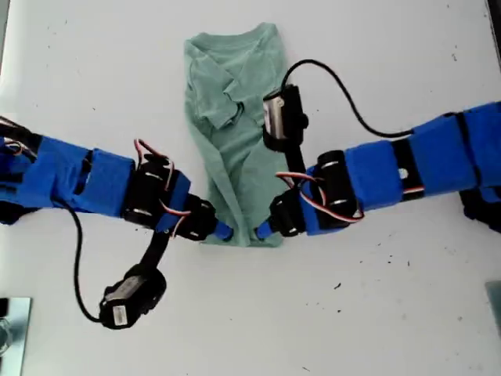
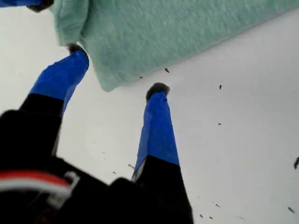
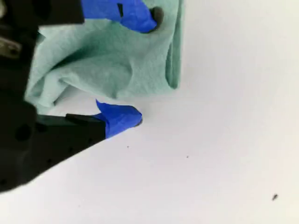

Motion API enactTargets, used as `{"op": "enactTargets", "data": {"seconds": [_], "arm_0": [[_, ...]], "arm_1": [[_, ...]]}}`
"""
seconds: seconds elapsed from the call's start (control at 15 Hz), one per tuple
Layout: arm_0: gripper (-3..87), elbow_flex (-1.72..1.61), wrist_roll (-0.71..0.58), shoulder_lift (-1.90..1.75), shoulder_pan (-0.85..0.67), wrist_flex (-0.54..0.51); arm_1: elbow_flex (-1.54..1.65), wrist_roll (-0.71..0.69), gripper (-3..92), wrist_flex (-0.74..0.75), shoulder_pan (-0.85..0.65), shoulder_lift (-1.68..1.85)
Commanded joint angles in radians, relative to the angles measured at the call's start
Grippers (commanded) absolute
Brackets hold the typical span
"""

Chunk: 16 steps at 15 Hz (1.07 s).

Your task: Fold t shirt

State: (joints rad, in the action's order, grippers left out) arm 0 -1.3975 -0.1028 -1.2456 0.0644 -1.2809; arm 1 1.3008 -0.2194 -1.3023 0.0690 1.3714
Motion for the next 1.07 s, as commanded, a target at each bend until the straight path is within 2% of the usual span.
{"op": "enactTargets", "data": {"seconds": [0.0, 0.07, 0.13, 0.2, 0.47, 0.67, 0.8, 1.0], "arm_0": [[22.2, 0.078, -0.034, 0.103, -0.040, 0.034], [14.9, 0.097, -0.038, 0.150, -0.041, 0.028], [-0.2, 0.115, -0.051, 0.173, -0.040, 0.020], [-0.2, 0.146, -0.071, 0.184, -0.029, 0.018], [-0.2, 0.399, -0.123, 0.140, 0.081, -0.015], [-0.2, 0.400, -0.110, -0.021, 0.164, -0.014], [-0.2, 0.400, -0.087, -0.087, 0.199, -0.006], [-0.2, 0.394, -0.031, -0.143, 0.209, 0.002]], "arm_1": [[-0.097, -0.021, 25.7, 0.031, -0.018, -0.107], [-0.127, -0.025, 22.1, 0.021, -0.015, -0.176], [-0.169, -0.031, 14.4, -0.012, -0.009, -0.236], [-0.204, -0.025, 0.0, -0.057, 0.002, -0.265], [-0.373, -0.110, -1.1, -0.210, 0.083, -0.152], [-0.373, -0.117, -1.0, -0.232, 0.195, 0.152], [-0.367, -0.098, -1.0, -0.232, 0.249, 0.218], [-0.347, -0.112, -1.0, -0.198, 0.222, 0.218]]}}
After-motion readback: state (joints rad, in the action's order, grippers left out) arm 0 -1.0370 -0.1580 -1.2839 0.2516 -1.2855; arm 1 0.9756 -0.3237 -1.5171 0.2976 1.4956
